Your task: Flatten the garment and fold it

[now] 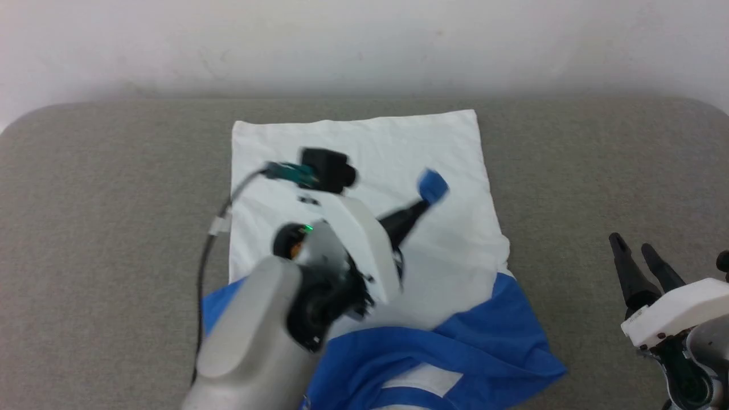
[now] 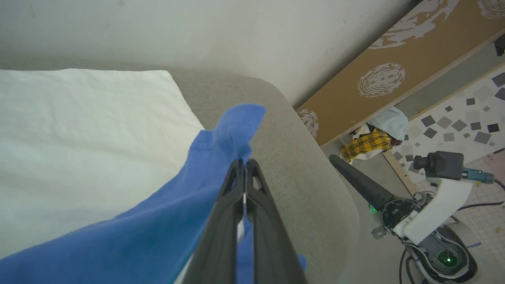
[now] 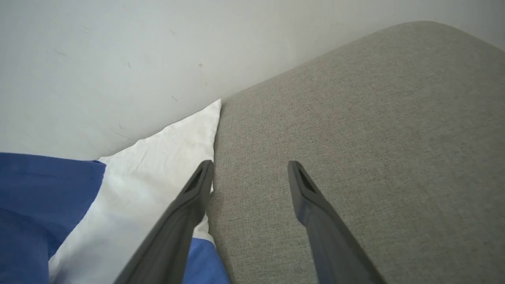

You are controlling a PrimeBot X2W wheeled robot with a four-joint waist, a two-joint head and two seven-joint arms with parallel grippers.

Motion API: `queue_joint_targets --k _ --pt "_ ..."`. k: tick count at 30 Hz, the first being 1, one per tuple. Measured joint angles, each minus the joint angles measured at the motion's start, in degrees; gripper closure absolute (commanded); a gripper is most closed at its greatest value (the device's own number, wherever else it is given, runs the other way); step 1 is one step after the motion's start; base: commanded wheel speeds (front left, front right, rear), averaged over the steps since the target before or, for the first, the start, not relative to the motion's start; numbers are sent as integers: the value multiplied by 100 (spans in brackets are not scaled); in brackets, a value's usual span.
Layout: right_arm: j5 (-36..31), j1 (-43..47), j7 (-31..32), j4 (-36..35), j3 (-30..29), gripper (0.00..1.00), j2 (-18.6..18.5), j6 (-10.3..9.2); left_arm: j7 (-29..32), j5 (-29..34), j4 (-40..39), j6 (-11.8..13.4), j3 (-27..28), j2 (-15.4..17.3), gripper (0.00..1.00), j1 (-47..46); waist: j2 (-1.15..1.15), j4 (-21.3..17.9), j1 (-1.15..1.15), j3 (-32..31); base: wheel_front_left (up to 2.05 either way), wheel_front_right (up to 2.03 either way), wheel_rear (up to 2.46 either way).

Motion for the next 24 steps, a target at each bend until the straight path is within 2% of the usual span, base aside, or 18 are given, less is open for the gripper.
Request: queue_joint_targets --k 8,15,16,17,22,24 --pt "8 -32 -94 102 -33 0 -2 0 218 -124 445 -148 -1577 -14 100 47 0 -345 0 186 0 0 0" --pt "8 -44 -143 153 -47 0 -2 0 592 -143 675 -244 -2351 -16 100 271 0 -379 0 312 0 0 0" --pt "8 -53 -144 162 -42 0 -1 0 633 -138 717 -244 -2434 -16 75 293 0 -365 0 315 0 0 0" --pt "9 -64 -144 171 -31 0 -1 0 672 -127 768 -244 -2505 -16 0 307 0 -350 0 318 0 0 0" --pt "49 -108 -147 201 5 0 -1 0 486 -179 734 -242 -2470 -16 0 333 0 -293 0 309 0 0 0" --pt "48 -112 -147 211 7 0 -1 0 346 -311 610 -236 -2248 -18 0 311 0 -271 0 285 0 0 0"
